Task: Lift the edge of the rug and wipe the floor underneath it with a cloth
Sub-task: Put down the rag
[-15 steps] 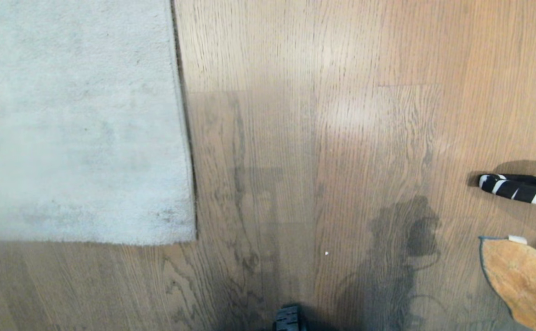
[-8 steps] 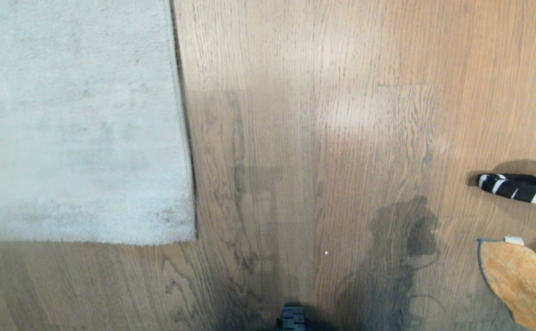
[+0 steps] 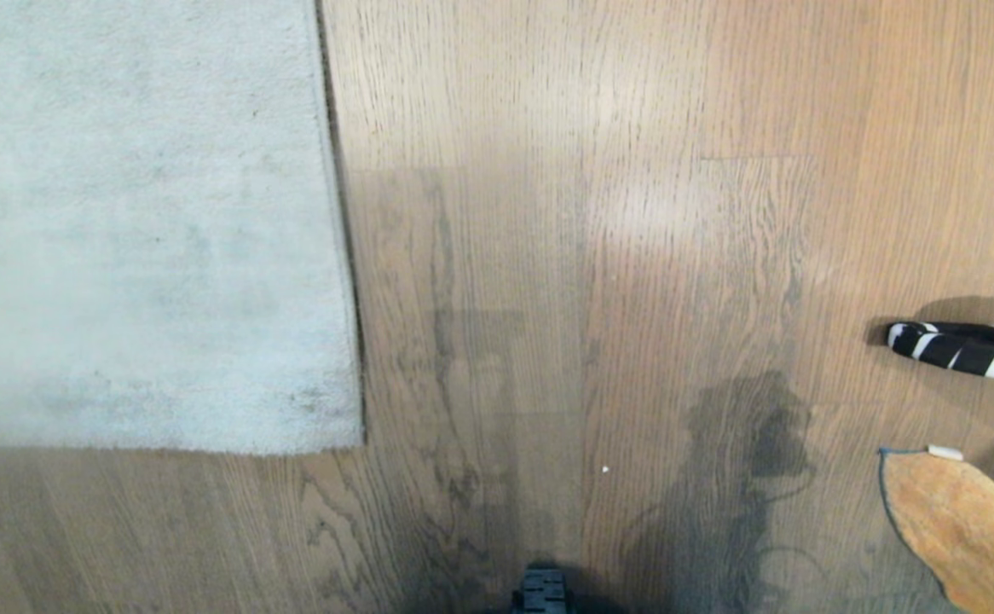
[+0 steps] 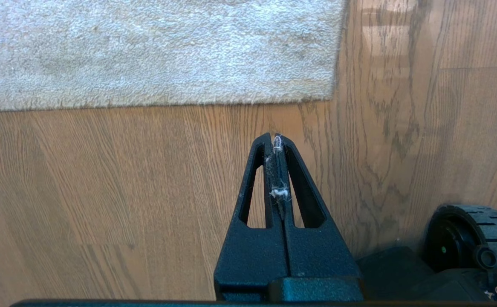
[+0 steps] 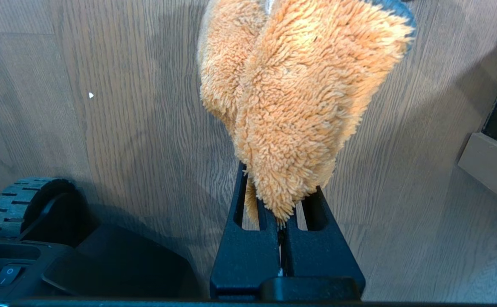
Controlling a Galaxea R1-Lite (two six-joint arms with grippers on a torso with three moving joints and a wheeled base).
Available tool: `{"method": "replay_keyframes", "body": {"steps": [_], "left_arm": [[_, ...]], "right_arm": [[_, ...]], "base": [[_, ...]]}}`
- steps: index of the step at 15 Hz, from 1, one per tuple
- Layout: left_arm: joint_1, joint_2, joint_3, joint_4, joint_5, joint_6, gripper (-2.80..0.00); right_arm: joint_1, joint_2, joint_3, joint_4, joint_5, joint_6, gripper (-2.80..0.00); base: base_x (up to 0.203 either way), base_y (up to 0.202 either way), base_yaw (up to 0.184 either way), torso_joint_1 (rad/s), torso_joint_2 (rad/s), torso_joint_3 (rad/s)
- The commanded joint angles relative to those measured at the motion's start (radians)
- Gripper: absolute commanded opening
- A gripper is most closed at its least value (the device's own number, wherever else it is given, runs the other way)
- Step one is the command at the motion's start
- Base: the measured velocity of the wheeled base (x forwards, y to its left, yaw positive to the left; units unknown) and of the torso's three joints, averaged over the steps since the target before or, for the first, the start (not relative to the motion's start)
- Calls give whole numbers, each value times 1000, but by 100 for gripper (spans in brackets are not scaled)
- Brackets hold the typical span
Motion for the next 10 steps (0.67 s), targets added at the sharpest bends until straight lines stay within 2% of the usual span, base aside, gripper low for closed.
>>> {"method": "replay_keyframes", "body": {"steps": [1,7,10], "left_arm": [[0,0,0,0,-1,-1,-280],[0,0,0,0,0,-1,-280],[0,0,0,0,0,-1,-280]], "right_arm": [[0,4,-5,5,1,-5,-280],[2,137,-17,19,4,-19,-280],[29,244,-93,31,63,-18,-280]], "base": [[0,0,0,0,0,0],[0,0,0,0,0,0],[0,0,0,0,0,0]]}}
